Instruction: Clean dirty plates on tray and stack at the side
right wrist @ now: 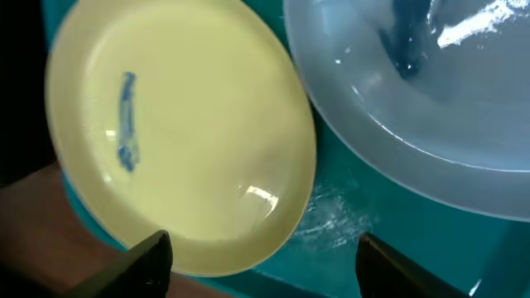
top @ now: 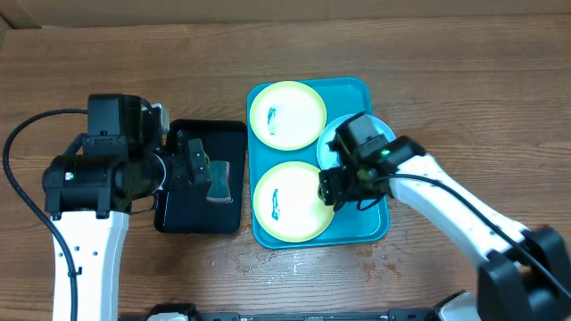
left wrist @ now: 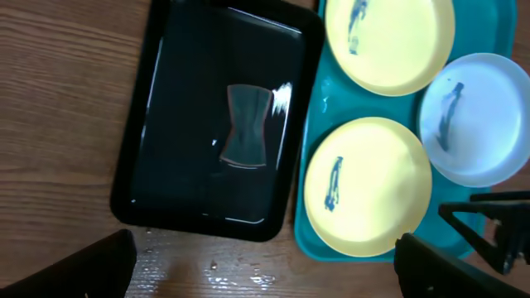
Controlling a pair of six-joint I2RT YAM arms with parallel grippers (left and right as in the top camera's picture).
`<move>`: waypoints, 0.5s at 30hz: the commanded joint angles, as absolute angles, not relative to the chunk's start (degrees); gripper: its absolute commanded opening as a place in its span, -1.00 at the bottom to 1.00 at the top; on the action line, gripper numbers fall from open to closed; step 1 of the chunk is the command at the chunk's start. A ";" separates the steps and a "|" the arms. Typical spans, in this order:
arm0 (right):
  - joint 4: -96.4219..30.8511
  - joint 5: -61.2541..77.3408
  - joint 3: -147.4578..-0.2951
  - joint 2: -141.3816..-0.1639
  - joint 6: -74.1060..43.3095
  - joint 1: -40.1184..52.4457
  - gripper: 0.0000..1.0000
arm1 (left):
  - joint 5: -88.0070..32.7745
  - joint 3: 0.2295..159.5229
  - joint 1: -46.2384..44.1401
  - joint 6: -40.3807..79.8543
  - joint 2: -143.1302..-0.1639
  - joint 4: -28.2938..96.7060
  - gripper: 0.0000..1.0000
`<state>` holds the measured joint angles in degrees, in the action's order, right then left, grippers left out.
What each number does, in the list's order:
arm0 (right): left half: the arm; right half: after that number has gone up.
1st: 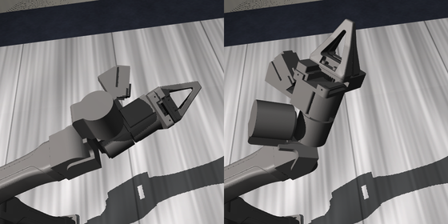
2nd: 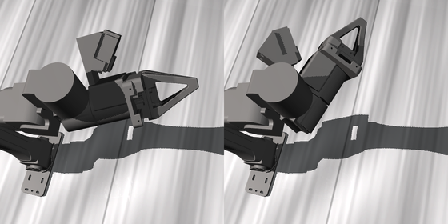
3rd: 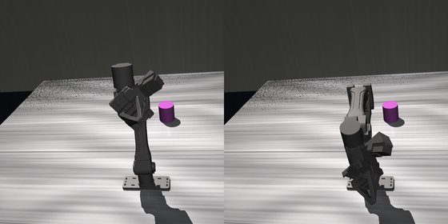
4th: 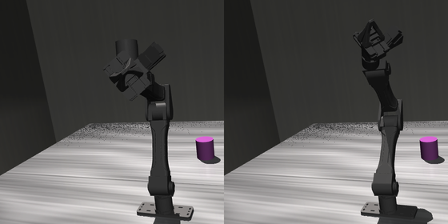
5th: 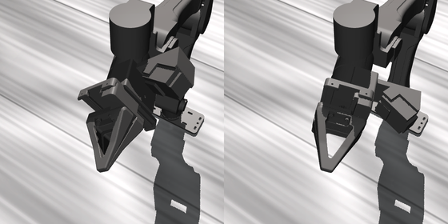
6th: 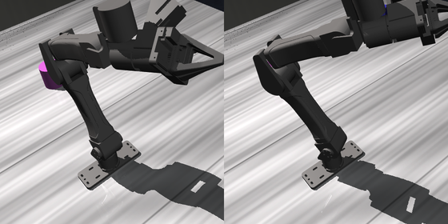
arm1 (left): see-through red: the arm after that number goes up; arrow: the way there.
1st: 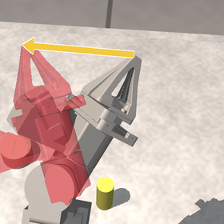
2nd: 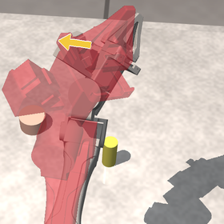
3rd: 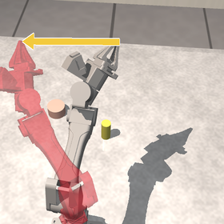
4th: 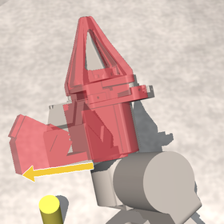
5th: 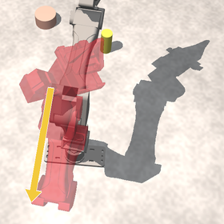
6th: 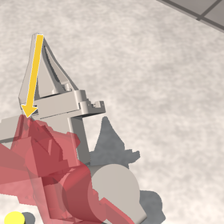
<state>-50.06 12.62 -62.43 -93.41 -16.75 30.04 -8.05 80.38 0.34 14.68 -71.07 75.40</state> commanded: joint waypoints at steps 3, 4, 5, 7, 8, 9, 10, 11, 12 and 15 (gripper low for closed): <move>-47.07 9.08 -60.62 -97.25 -20.21 29.61 0.38 | -6.50 73.52 0.34 14.61 -73.67 71.55 0.92; -46.37 9.39 -60.27 -98.15 -20.21 29.50 0.35 | -7.55 71.55 0.34 14.52 -74.52 69.69 0.90; -45.67 10.26 -59.99 -98.76 -20.16 29.52 0.30 | -8.21 70.00 0.34 14.50 -75.35 68.20 0.88; -44.99 11.77 -59.86 -99.70 -19.29 29.52 0.15 | -8.62 67.44 0.34 14.52 -77.49 65.43 0.86; -45.08 11.31 -59.86 -99.96 -19.33 29.52 0.09 | -8.69 66.54 0.34 14.55 -78.63 64.14 0.84; -45.23 11.00 -59.81 -100.29 -19.44 29.52 -0.02 | -9.39 65.65 0.32 14.52 -80.07 62.63 0.82; -45.23 11.00 -59.81 -100.62 -19.84 29.52 -0.08 | -10.52 64.86 0.30 13.98 -81.62 61.06 0.79; -45.19 11.00 -59.81 -100.92 -20.08 29.52 -0.09 | -11.51 64.27 0.19 13.30 -83.02 59.75 0.78; -45.04 10.98 -59.77 -101.32 -20.18 29.52 -0.09 | -12.23 63.66 -0.08 12.47 -84.77 58.15 0.77; -44.42 11.00 -59.57 -102.32 -20.18 29.52 -0.09 | -12.49 62.72 -1.48 11.73 -89.76 54.43 0.70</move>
